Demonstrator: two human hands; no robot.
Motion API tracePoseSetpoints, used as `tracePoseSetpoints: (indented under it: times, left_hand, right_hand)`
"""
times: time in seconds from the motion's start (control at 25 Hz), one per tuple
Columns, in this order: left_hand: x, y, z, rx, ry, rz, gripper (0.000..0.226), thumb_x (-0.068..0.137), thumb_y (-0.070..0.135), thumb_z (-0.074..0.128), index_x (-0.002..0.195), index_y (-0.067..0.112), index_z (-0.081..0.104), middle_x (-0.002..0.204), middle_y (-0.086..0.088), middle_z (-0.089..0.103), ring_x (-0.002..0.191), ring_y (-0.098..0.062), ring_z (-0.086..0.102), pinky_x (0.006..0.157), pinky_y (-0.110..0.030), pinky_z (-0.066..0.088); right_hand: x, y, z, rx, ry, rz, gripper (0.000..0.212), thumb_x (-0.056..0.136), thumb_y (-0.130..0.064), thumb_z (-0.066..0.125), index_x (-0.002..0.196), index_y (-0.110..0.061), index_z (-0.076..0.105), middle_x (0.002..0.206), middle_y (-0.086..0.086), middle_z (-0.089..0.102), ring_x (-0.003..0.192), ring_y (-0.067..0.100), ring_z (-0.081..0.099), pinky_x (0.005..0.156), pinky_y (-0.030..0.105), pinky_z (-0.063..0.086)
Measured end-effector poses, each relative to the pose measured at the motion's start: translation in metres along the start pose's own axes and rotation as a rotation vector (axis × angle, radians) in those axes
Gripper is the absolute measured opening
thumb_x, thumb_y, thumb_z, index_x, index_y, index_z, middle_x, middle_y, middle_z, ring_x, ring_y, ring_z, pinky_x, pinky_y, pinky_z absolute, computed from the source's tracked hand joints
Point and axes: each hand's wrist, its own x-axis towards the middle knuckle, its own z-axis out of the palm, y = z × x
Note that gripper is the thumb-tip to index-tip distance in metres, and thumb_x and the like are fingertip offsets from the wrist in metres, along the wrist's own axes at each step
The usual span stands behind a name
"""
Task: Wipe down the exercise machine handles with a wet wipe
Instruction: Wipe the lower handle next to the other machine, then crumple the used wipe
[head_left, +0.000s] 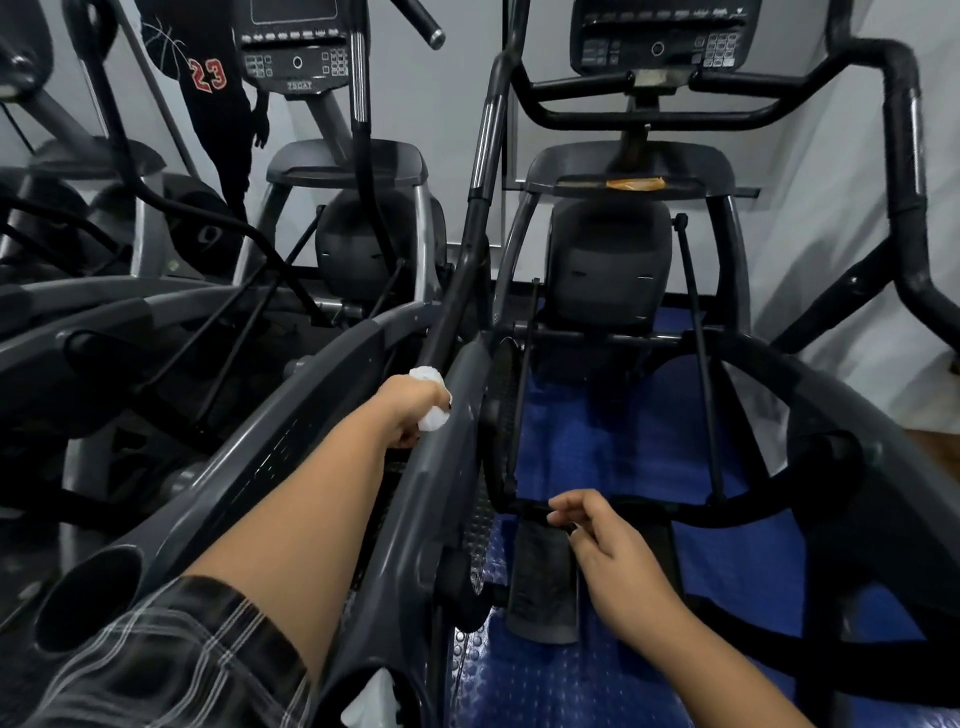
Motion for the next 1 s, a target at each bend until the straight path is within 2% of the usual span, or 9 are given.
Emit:
tracePoseSetpoints:
  times: [0.08, 0.24, 0.36, 0.44, 0.56, 0.64, 0.76, 0.84, 1.0]
  left_hand:
    - [-0.003, -0.006, 0.006, 0.008, 0.086, 0.04, 0.034, 0.083, 0.027, 0.069, 0.109, 0.008, 0.06, 0.087, -0.005, 0.061, 0.067, -0.019, 0.057, 0.052, -0.025, 0.042]
    - [-0.009, -0.023, 0.017, 0.079, 0.186, 0.093, 0.045, 0.092, 0.047, 0.061, 0.11, 0.007, 0.054, 0.082, -0.008, 0.058, 0.064, -0.022, 0.056, 0.051, -0.027, 0.042]
    - [-0.024, -0.033, 0.036, 0.127, 0.268, 0.137, 0.047, 0.099, 0.041, 0.05, 0.112, -0.003, 0.059, 0.094, -0.017, 0.065, 0.08, -0.034, 0.064, 0.068, -0.035, 0.053]
    - [-0.045, -0.036, 0.064, -0.013, 0.197, 0.198, 0.037, 0.097, 0.032, 0.058, 0.108, -0.003, 0.063, 0.103, -0.021, 0.069, 0.089, -0.035, 0.069, 0.077, -0.039, 0.059]
    - [-0.109, -0.037, 0.114, -0.302, -0.068, 0.259, 0.015, 0.093, 0.013, 0.065, 0.104, 0.003, 0.068, 0.09, -0.011, 0.073, 0.073, -0.02, 0.069, 0.06, -0.023, 0.058]
    - [-0.146, -0.038, 0.143, -0.401, -0.229, 0.276, 0.023, 0.089, 0.01, 0.068, 0.112, 0.002, 0.069, 0.099, -0.015, 0.074, 0.082, -0.022, 0.071, 0.069, -0.028, 0.059]
    - [-0.182, -0.042, 0.174, -0.416, -0.279, 0.32, 0.029, 0.082, 0.004, 0.075, 0.109, 0.002, 0.068, 0.099, -0.017, 0.074, 0.083, -0.025, 0.071, 0.068, -0.035, 0.059]
    - [-0.203, -0.047, 0.198, -0.384, -0.324, 0.368, 0.029, 0.078, 0.002, 0.077, 0.105, 0.004, 0.067, 0.095, -0.015, 0.074, 0.082, -0.023, 0.072, 0.066, -0.034, 0.059]
    - [-0.24, -0.063, 0.247, -0.345, -0.422, 0.372, 0.034, 0.071, 0.015, 0.084, 0.097, 0.005, 0.065, 0.092, -0.013, 0.073, 0.082, -0.024, 0.071, 0.068, -0.036, 0.057]
  right_hand:
    - [-0.002, -0.001, 0.0, 0.01, 0.0, -0.013, 0.037, 0.099, -0.008, 0.041, 0.102, -0.042, 0.054, 0.112, -0.014, 0.06, 0.099, 0.004, 0.059, 0.08, 0.022, 0.049]
    - [-0.001, -0.005, 0.002, 0.023, -0.024, -0.046, 0.036, 0.101, -0.011, 0.04, 0.101, -0.044, 0.053, 0.112, -0.014, 0.059, 0.093, 0.006, 0.061, 0.071, 0.023, 0.049]
    - [-0.009, -0.007, -0.001, 0.035, -0.038, -0.066, 0.034, 0.101, -0.012, 0.04, 0.103, -0.043, 0.052, 0.113, -0.014, 0.059, 0.094, 0.006, 0.06, 0.071, 0.019, 0.047]
    - [-0.019, -0.002, -0.009, 0.079, -0.005, -0.076, 0.031, 0.101, -0.013, 0.044, 0.103, -0.043, 0.05, 0.114, -0.013, 0.059, 0.097, 0.004, 0.059, 0.074, 0.015, 0.048]
    - [-0.041, 0.01, -0.034, 0.173, 0.114, -0.079, 0.028, 0.096, -0.023, 0.06, 0.113, -0.041, 0.048, 0.118, -0.013, 0.056, 0.104, 0.0, 0.056, 0.084, 0.014, 0.046]
    - [-0.057, 0.022, -0.055, 0.227, 0.166, -0.019, 0.049, 0.087, -0.03, 0.072, 0.128, -0.034, 0.044, 0.124, -0.015, 0.05, 0.107, 0.003, 0.055, 0.088, 0.024, 0.048]
    - [-0.082, 0.039, -0.078, 0.273, 0.169, 0.066, 0.072, 0.078, -0.03, 0.081, 0.138, -0.032, 0.039, 0.126, -0.013, 0.05, 0.108, 0.006, 0.056, 0.085, 0.036, 0.055]
    - [-0.102, 0.056, -0.091, 0.348, 0.151, 0.096, 0.063, 0.078, -0.026, 0.082, 0.131, -0.027, 0.05, 0.121, -0.008, 0.06, 0.107, 0.013, 0.063, 0.086, 0.039, 0.058]
    - [-0.147, 0.091, -0.119, 0.45, 0.194, 0.147, 0.012, 0.086, -0.016, 0.073, 0.096, -0.01, 0.068, 0.094, 0.006, 0.073, 0.088, 0.022, 0.068, 0.08, 0.036, 0.056]
